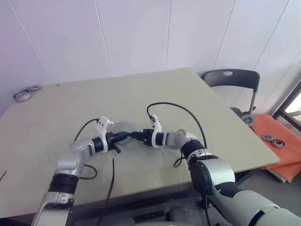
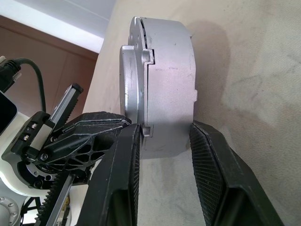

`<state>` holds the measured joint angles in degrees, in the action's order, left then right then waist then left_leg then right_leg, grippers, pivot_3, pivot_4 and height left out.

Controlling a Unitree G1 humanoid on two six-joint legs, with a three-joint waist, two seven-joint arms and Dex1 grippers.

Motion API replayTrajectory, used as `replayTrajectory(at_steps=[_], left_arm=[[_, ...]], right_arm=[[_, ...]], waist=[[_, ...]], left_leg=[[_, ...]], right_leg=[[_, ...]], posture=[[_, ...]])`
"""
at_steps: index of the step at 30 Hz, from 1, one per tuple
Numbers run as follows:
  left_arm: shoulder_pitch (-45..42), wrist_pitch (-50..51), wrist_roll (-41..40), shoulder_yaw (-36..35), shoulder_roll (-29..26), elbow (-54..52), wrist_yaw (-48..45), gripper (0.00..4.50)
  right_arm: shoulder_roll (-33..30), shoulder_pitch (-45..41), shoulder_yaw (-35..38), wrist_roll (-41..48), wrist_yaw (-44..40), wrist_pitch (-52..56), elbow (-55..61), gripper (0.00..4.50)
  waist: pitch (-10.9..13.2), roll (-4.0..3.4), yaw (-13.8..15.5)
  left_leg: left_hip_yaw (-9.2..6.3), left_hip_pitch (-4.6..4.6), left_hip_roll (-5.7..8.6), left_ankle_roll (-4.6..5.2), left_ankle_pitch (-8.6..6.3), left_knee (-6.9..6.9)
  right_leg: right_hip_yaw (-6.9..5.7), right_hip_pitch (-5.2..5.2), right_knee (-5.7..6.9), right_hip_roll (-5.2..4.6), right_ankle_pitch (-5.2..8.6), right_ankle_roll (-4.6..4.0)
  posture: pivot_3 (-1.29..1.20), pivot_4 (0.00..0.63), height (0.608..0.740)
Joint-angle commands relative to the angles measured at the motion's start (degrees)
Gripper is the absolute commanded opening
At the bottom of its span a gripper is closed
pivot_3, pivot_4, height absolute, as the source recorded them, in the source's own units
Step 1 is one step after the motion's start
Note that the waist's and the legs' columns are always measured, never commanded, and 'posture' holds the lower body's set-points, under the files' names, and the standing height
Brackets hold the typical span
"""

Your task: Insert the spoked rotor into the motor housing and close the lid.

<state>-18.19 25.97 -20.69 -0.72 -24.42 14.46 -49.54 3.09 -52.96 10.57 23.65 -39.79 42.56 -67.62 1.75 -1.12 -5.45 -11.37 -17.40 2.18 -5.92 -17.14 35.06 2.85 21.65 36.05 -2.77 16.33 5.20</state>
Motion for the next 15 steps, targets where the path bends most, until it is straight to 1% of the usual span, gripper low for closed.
replayTrajectory(at_steps=[1, 5, 9, 15], left_arm=[[-0.9, -0.1, -0.6, -2.7, 0.0, -0.4, 2.3, 0.00], [-1.8, -0.7, -1.8, -5.0, -0.4, 0.4, 3.9, 0.00], [-1.8, -0.5, -2.9, -6.3, -0.4, -0.8, 3.9, 0.00], [-1.6, -0.9, -2.2, -5.8, -0.5, 0.7, 3.9, 0.00]], right_arm=[[-2.1, 2.1, -2.1, -5.5, 7.3, -0.8, -3.5, 1.21], [-2.1, 2.0, -2.1, -5.4, 6.7, -0.2, -3.6, 1.21], [-2.0, 2.0, -2.5, -5.7, 6.0, -0.2, -3.4, 1.21], [-2.1, 2.1, -2.3, -5.6, 6.3, -0.3, -3.4, 1.21]], waist=[[0.0, -0.03, 0.0], [0.1, -0.03, 0.0], [0.1, -0.05, 0.0], [0.0, -0.04, 0.0]], left_leg=[[0.00, 0.00, 0.00, 0.00, 0.00, 0.00], [-0.01, -0.05, 0.00, 0.01, 0.01, -0.02], [-0.02, 0.00, 0.00, 0.21, 0.13, -0.03], [-0.01, 0.01, 0.00, 0.25, 0.15, -0.03]], right_leg=[[0.00, 0.03, 0.00, 0.00, 0.00, 0.00], [0.00, 0.41, 0.02, 0.00, -0.01, 0.01], [0.01, 0.46, 0.09, 0.04, -0.03, 0.04], [0.04, 0.45, 0.09, 0.04, -0.15, 0.23]], posture=[[0.00, 0.000, 0.740], [0.00, 0.000, 0.740], [0.00, 0.000, 0.740], [0.00, 0.000, 0.740]])
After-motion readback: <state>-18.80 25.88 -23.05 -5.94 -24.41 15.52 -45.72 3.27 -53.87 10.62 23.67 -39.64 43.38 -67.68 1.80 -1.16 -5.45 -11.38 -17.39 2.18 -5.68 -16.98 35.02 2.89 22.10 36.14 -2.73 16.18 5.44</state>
